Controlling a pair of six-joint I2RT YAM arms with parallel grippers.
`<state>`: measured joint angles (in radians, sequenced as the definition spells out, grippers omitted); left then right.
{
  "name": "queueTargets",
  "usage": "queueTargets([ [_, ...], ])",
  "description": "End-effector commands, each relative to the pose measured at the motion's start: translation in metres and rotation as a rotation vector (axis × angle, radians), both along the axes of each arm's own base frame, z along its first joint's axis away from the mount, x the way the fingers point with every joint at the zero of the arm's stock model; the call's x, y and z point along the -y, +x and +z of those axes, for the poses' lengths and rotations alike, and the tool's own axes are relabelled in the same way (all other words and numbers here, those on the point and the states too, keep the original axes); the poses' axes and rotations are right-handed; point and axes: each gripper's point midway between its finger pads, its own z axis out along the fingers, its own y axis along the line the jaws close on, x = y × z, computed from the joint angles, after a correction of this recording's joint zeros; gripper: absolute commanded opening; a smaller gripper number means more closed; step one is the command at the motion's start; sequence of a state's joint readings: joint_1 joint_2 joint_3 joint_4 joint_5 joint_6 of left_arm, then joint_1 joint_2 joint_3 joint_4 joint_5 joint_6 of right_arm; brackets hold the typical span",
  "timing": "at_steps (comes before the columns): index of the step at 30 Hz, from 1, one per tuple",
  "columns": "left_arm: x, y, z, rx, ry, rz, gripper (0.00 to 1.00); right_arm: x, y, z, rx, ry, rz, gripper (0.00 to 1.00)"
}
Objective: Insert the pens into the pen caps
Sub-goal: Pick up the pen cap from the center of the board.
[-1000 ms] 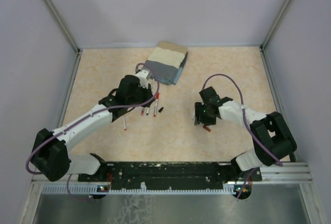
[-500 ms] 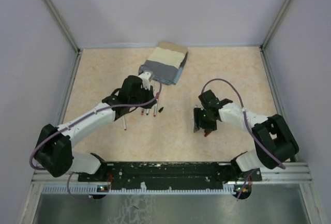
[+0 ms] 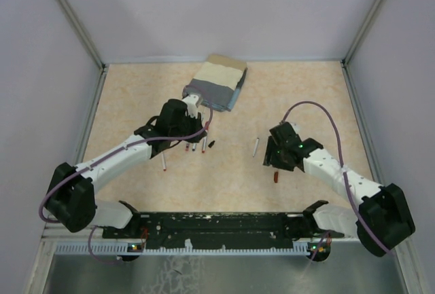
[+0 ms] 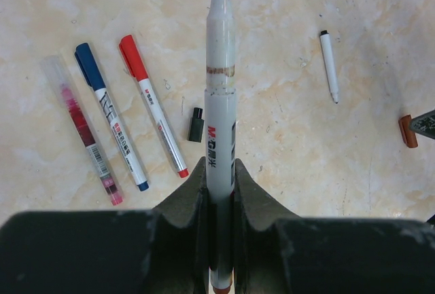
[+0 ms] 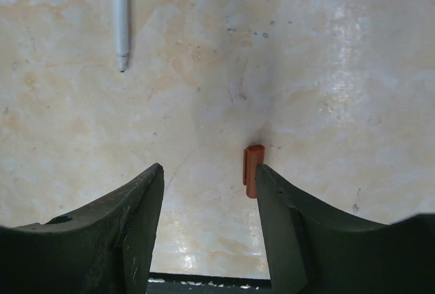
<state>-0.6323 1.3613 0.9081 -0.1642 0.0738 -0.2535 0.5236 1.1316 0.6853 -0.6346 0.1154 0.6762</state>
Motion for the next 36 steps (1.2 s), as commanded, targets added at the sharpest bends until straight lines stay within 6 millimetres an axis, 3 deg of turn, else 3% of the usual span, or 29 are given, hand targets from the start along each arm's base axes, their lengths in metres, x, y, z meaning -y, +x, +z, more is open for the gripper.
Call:
queueTargets([
  [1,0.004,0.003,0.006,0.009,-0.021,-0.009,0.0,0.026,-0.006,-0.014,-0.036,-0.123,-0.099,0.56],
  [9,0.004,0.003,0.005,0.005,-0.021,-0.013,0.0,0.02,-0.02,-0.045,-0.161,-0.131,-0.052,0.45],
  [15,0.004,0.003,0.006,0.006,-0.024,-0.012,0.0,0.025,-0.027,-0.056,-0.199,-0.162,-0.046,0.37],
  [22,0.006,0.003,0.006,0.002,-0.027,-0.015,0.0,0.025,-0.027,-0.06,-0.212,-0.176,-0.013,0.13],
  [27,0.01,0.001,0.006,-0.01,-0.049,-0.023,0.0,0.011,-0.016,-0.049,-0.151,-0.159,0.061,0.07],
  [36,0.028,-0.014,0.0,-0.085,-0.117,-0.117,0.0,-0.053,0.007,-0.01,0.048,0.066,0.288,0.07],
])
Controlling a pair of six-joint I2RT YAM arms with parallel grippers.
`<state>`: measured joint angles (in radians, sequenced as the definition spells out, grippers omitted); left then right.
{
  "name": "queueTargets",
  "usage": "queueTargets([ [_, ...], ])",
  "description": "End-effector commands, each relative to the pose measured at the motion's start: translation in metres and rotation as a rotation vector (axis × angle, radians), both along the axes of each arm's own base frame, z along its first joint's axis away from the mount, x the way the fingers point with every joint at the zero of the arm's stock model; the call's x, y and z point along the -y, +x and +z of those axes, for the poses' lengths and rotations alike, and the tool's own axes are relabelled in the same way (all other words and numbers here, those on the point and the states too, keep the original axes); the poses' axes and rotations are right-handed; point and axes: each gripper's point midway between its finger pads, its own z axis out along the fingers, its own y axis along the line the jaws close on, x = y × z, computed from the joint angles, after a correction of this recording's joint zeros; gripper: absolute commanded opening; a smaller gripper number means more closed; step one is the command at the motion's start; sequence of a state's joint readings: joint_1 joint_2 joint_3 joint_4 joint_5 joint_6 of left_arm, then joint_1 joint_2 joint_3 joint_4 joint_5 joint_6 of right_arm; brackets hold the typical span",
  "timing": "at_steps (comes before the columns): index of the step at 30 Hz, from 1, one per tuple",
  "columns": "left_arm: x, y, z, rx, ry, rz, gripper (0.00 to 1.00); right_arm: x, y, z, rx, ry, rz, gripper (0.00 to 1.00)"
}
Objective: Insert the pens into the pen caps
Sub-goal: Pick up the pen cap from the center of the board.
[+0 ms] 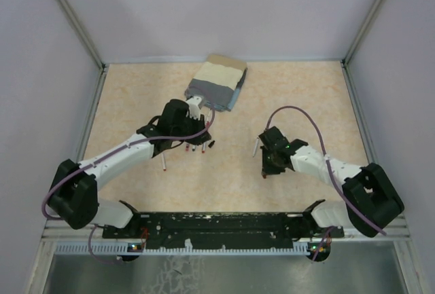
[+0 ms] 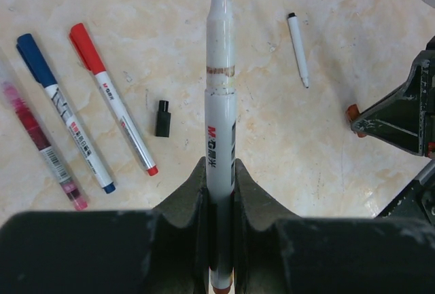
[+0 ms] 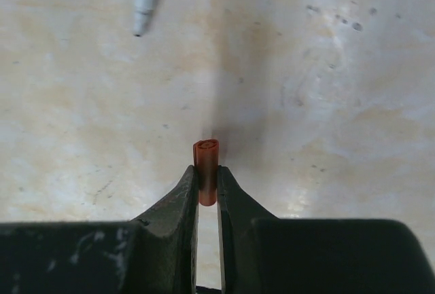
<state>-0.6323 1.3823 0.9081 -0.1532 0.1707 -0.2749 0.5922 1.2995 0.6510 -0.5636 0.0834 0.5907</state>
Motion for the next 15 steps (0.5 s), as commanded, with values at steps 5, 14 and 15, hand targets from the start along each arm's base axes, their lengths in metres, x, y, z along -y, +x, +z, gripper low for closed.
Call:
queueTargets([
  [5,0.027,-0.016,0.0,-0.098,-0.146,-0.093,0.0,-0.074,0.042,0.083,0.331,0.344,0.21,0.07],
  [14,0.055,-0.037,0.003,-0.184,-0.282,-0.192,0.0,-0.118,0.058,0.197,0.762,0.663,0.406,0.07],
  [15,0.058,-0.039,0.004,-0.188,-0.283,-0.2,0.0,-0.123,0.057,0.204,0.776,0.688,0.437,0.07],
])
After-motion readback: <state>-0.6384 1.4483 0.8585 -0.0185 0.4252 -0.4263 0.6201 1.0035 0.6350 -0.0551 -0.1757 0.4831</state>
